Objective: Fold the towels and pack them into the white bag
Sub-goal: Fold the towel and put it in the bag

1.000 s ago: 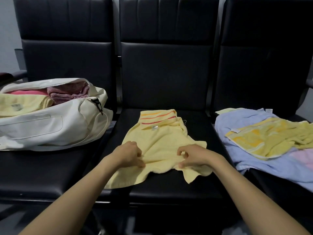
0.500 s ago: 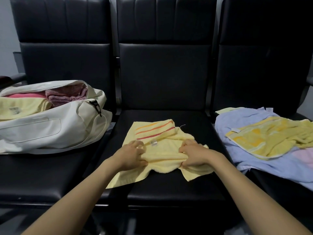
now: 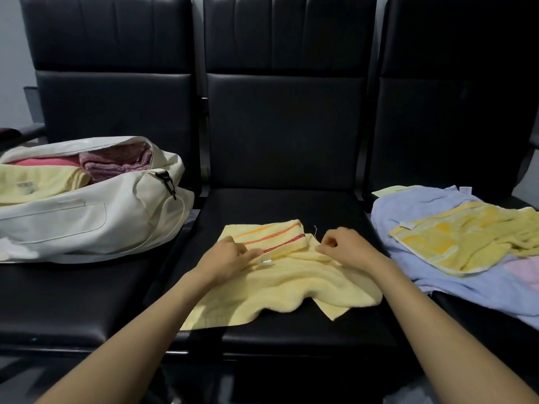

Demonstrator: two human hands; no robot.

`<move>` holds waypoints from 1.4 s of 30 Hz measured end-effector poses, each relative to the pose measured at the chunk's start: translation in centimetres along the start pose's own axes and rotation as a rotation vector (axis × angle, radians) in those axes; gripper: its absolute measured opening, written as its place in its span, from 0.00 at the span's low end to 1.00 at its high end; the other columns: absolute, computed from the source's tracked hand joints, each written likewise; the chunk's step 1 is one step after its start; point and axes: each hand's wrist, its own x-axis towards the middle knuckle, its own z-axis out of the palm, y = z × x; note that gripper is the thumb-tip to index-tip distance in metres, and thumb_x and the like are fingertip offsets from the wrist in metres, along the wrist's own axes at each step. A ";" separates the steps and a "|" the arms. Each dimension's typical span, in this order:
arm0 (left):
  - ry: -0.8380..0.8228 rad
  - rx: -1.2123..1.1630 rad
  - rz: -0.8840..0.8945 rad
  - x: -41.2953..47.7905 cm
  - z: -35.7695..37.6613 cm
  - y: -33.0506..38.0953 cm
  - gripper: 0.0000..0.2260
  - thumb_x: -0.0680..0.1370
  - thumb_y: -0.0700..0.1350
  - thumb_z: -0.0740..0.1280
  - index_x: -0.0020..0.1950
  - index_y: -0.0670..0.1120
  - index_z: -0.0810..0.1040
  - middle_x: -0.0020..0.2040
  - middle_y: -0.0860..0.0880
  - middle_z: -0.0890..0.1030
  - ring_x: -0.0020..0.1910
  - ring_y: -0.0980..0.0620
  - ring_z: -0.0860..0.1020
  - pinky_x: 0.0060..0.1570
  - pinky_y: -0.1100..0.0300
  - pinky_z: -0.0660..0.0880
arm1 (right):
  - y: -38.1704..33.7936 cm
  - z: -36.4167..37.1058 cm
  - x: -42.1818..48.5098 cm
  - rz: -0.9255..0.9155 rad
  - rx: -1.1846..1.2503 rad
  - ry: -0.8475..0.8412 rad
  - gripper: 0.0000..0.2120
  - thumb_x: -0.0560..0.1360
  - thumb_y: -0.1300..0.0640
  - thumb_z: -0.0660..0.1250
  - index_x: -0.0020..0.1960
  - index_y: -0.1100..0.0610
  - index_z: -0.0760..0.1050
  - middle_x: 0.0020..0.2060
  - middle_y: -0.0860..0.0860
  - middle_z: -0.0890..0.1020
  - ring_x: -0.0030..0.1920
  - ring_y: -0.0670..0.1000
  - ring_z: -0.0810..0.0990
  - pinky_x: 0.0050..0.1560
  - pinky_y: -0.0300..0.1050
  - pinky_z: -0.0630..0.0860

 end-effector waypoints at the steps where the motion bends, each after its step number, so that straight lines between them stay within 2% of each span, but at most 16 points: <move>1: 0.011 0.041 0.018 0.4 0.0 -0.1 0.21 0.75 0.66 0.62 0.54 0.51 0.80 0.57 0.50 0.72 0.57 0.50 0.72 0.56 0.56 0.71 | 0.3 0.2 0.2 0.007 -0.039 0.036 0.12 0.76 0.48 0.66 0.56 0.53 0.76 0.52 0.50 0.74 0.49 0.49 0.76 0.52 0.45 0.76; 3: -0.030 0.167 0.077 0.9 0.1 -0.2 0.18 0.75 0.61 0.66 0.59 0.51 0.78 0.62 0.50 0.70 0.63 0.49 0.67 0.62 0.55 0.68 | 0.6 1.1 0.8 0.042 -0.030 0.002 0.15 0.75 0.52 0.68 0.61 0.53 0.74 0.56 0.50 0.73 0.52 0.49 0.75 0.52 0.43 0.74; 6: 0.011 0.152 0.120 1.6 0.6 0.2 0.09 0.77 0.52 0.66 0.54 0.49 0.77 0.58 0.50 0.74 0.59 0.49 0.71 0.56 0.56 0.69 | 0.4 1.9 1.3 0.055 0.075 0.013 0.04 0.74 0.57 0.68 0.48 0.52 0.74 0.49 0.49 0.75 0.43 0.48 0.74 0.41 0.39 0.71; 10: 0.219 -0.402 0.019 1.9 -0.4 1.3 0.06 0.80 0.48 0.63 0.47 0.47 0.71 0.42 0.50 0.76 0.39 0.54 0.74 0.37 0.61 0.70 | 0.1 -0.1 1.5 -0.001 0.124 0.171 0.08 0.76 0.60 0.61 0.40 0.52 0.65 0.39 0.51 0.75 0.37 0.52 0.71 0.34 0.44 0.66; 13: 0.337 -0.618 0.027 1.7 -1.9 1.4 0.03 0.78 0.47 0.67 0.48 0.50 0.74 0.43 0.52 0.79 0.39 0.57 0.77 0.33 0.68 0.70 | 0.2 -2.3 1.0 -0.014 0.234 0.274 0.07 0.75 0.59 0.62 0.40 0.52 0.66 0.37 0.54 0.78 0.36 0.54 0.73 0.35 0.50 0.70; 16: 0.314 -0.782 0.000 1.5 -4.1 0.6 0.04 0.78 0.48 0.67 0.51 0.50 0.78 0.45 0.50 0.81 0.42 0.53 0.80 0.37 0.62 0.75 | 0.7 -5.0 0.0 -0.023 0.493 0.253 0.06 0.74 0.64 0.64 0.43 0.55 0.71 0.34 0.55 0.77 0.30 0.51 0.72 0.29 0.45 0.69; 19: 0.158 -0.721 -0.013 1.6 -6.3 -0.9 0.06 0.78 0.49 0.67 0.53 0.50 0.80 0.48 0.47 0.83 0.47 0.49 0.82 0.48 0.53 0.80 | 2.8 -7.8 -0.9 -0.039 0.654 -0.097 0.06 0.73 0.67 0.68 0.50 0.60 0.76 0.32 0.53 0.75 0.26 0.47 0.70 0.26 0.39 0.64; 21: 0.076 -0.643 -0.046 1.8 -6.7 -1.4 0.06 0.79 0.48 0.66 0.53 0.50 0.80 0.48 0.47 0.82 0.48 0.48 0.81 0.51 0.52 0.79 | 3.9 -8.5 -1.0 0.027 0.427 -0.352 0.09 0.72 0.61 0.73 0.52 0.58 0.79 0.34 0.50 0.77 0.31 0.46 0.71 0.31 0.37 0.66; 23: 0.072 -0.512 -0.073 2.2 -6.2 -1.2 0.05 0.80 0.46 0.65 0.52 0.50 0.80 0.47 0.48 0.82 0.47 0.50 0.81 0.50 0.54 0.79 | 4.0 -7.4 -0.3 0.108 0.114 -0.464 0.13 0.70 0.52 0.76 0.52 0.54 0.80 0.37 0.47 0.79 0.38 0.47 0.74 0.37 0.39 0.70; 27: 0.096 -0.444 -0.078 2.8 -5.0 -0.5 0.06 0.80 0.46 0.63 0.54 0.49 0.79 0.46 0.50 0.81 0.45 0.55 0.79 0.39 0.63 0.72 | 0.0 -2.4 1.3 -0.045 0.263 -0.101 0.10 0.71 0.46 0.73 0.48 0.50 0.80 0.45 0.44 0.82 0.47 0.46 0.80 0.53 0.46 0.79; 31: 0.122 -0.411 -0.098 2.6 -4.5 -0.5 0.06 0.80 0.46 0.63 0.52 0.49 0.79 0.46 0.49 0.81 0.44 0.55 0.79 0.36 0.65 0.71 | -5.1 1.4 0.8 0.041 0.144 -0.174 0.19 0.74 0.36 0.64 0.46 0.52 0.77 0.38 0.45 0.78 0.38 0.45 0.76 0.40 0.42 0.72; 33: 0.088 -0.412 -0.116 2.2 -4.3 -0.7 0.05 0.79 0.47 0.64 0.51 0.50 0.80 0.45 0.49 0.81 0.43 0.54 0.79 0.36 0.65 0.72 | -5.9 2.8 0.8 0.022 0.098 -0.150 0.12 0.76 0.44 0.65 0.42 0.52 0.72 0.33 0.45 0.74 0.34 0.45 0.73 0.36 0.41 0.69; 35: 0.022 -0.441 -0.139 2.0 -4.5 -1.0 0.05 0.77 0.47 0.67 0.51 0.49 0.80 0.46 0.48 0.82 0.44 0.53 0.80 0.41 0.61 0.77 | -6.1 2.9 1.2 0.036 0.141 -0.104 0.02 0.75 0.54 0.65 0.45 0.52 0.73 0.33 0.45 0.73 0.34 0.46 0.72 0.36 0.42 0.69; 37: -0.054 -0.401 -0.181 1.8 -5.2 -1.4 0.08 0.74 0.49 0.71 0.51 0.48 0.80 0.46 0.49 0.82 0.44 0.54 0.80 0.42 0.60 0.77 | -5.6 1.6 1.6 0.101 0.236 -0.078 0.03 0.75 0.58 0.63 0.48 0.53 0.74 0.31 0.45 0.74 0.32 0.46 0.71 0.32 0.41 0.67; 40: -0.155 -0.265 -0.299 1.7 -6.5 -2.1 0.10 0.73 0.49 0.73 0.49 0.45 0.79 0.40 0.50 0.80 0.37 0.56 0.77 0.33 0.64 0.72 | -4.4 -2.2 1.8 0.181 0.425 -0.241 0.03 0.74 0.63 0.62 0.43 0.56 0.71 0.22 0.48 0.73 0.22 0.45 0.69 0.24 0.38 0.63; 42: -0.143 -0.494 -0.332 2.2 -6.8 -2.4 0.06 0.75 0.41 0.72 0.46 0.41 0.76 0.31 0.48 0.77 0.26 0.55 0.74 0.24 0.65 0.69 | -3.3 -4.6 2.4 0.219 0.513 -0.329 0.07 0.76 0.67 0.60 0.42 0.57 0.69 0.24 0.51 0.72 0.19 0.44 0.67 0.20 0.36 0.60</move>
